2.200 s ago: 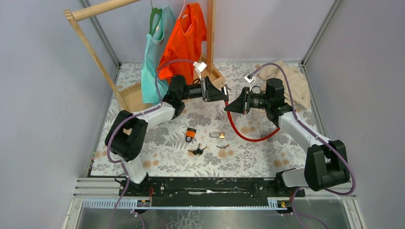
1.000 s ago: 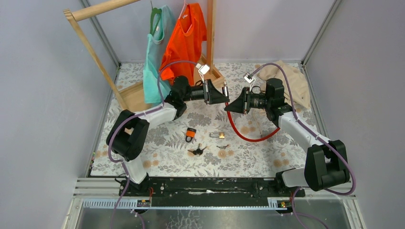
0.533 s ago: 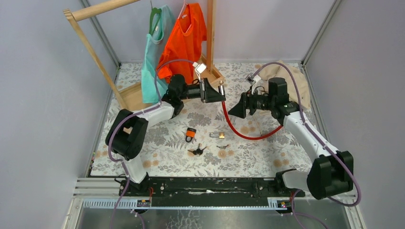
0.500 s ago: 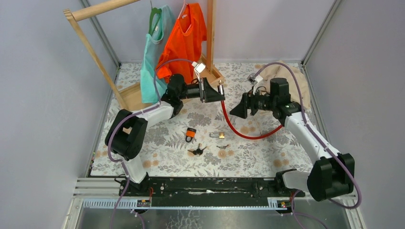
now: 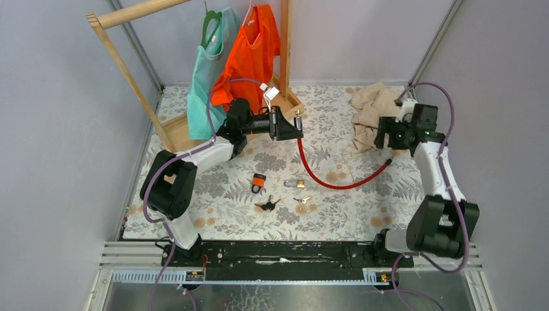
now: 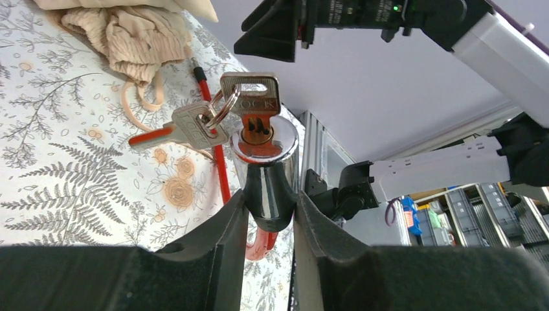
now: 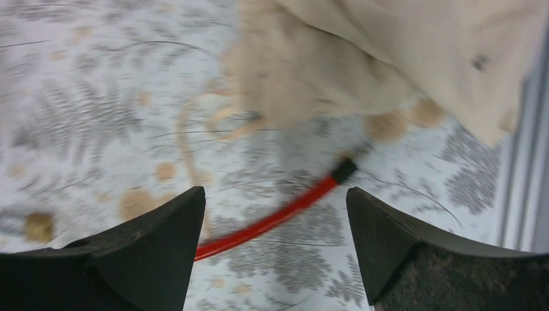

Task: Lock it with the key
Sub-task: Lock the lock.

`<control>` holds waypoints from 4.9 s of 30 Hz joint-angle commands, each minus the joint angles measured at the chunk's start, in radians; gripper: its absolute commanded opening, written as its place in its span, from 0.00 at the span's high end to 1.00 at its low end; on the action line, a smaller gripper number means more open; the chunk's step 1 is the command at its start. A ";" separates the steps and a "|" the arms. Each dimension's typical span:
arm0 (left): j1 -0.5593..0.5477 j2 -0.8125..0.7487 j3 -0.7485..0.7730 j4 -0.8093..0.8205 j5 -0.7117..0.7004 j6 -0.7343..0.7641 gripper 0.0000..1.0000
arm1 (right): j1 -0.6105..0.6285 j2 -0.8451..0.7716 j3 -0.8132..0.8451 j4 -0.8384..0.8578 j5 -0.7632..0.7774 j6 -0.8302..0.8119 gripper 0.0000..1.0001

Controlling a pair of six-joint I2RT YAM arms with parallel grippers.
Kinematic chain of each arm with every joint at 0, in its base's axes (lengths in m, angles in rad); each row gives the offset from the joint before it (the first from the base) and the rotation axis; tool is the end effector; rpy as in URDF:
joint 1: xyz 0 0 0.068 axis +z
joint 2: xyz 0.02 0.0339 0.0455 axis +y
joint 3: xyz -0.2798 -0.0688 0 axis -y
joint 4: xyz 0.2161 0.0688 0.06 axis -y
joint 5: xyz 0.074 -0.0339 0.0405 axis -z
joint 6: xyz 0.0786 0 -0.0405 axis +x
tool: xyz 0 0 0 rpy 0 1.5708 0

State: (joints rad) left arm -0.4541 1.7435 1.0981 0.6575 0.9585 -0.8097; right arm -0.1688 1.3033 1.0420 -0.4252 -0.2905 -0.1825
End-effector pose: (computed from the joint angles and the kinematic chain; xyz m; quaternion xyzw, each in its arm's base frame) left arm 0.3276 -0.2315 0.3085 0.2126 0.6718 -0.6344 0.3179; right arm 0.2855 -0.0258 0.2909 -0.0681 0.8939 0.0548 0.4397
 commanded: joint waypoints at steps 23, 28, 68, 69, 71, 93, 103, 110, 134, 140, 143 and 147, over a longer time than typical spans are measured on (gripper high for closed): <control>-0.084 -0.037 -0.013 -0.005 -0.115 0.057 1.00 | -0.123 0.426 0.030 0.012 0.210 0.075 0.40; -0.084 -0.042 -0.017 -0.010 -0.116 0.063 1.00 | -0.123 0.482 0.035 0.027 0.227 0.062 0.47; -0.138 0.007 0.168 -0.451 -0.160 0.525 1.00 | -0.037 -0.021 -0.157 0.261 -0.326 -0.056 1.00; -0.143 0.011 0.183 -0.466 -0.162 0.544 1.00 | -0.017 -0.037 -0.159 0.272 -0.346 -0.064 1.00; -0.148 0.017 0.201 -0.475 -0.170 0.568 1.00 | 0.025 -0.070 -0.167 0.316 -0.382 -0.072 1.00; -0.174 0.063 0.271 -0.555 -0.113 0.740 1.00 | 0.372 -0.122 -0.098 0.227 -0.455 -0.282 1.00; -0.158 0.046 0.243 -0.490 -0.111 0.670 1.00 | 0.421 -0.116 -0.096 0.196 -0.412 -0.319 1.00; -0.144 0.049 0.229 -0.407 -0.032 0.603 1.00 | 0.440 -0.101 -0.074 0.156 -0.415 -0.336 1.00; -0.174 0.050 0.246 -0.530 -0.150 0.742 1.00 | 0.478 -0.057 -0.039 0.118 -0.389 -0.331 1.00; -0.184 0.049 0.253 -0.553 -0.155 0.763 1.00 | 0.481 -0.045 -0.034 0.117 -0.375 -0.326 1.00; -0.178 0.040 0.241 -0.533 -0.148 0.745 1.00 | 0.482 -0.050 -0.041 0.125 -0.365 -0.326 1.00; -0.151 0.032 0.225 -0.476 -0.116 0.684 1.00 | 0.481 -0.056 -0.051 0.132 -0.357 -0.322 1.00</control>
State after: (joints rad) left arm -0.6193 1.8091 1.3125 0.0830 0.8021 -0.0940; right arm 0.2958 1.2575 0.9527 -0.3176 -0.6361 -0.5194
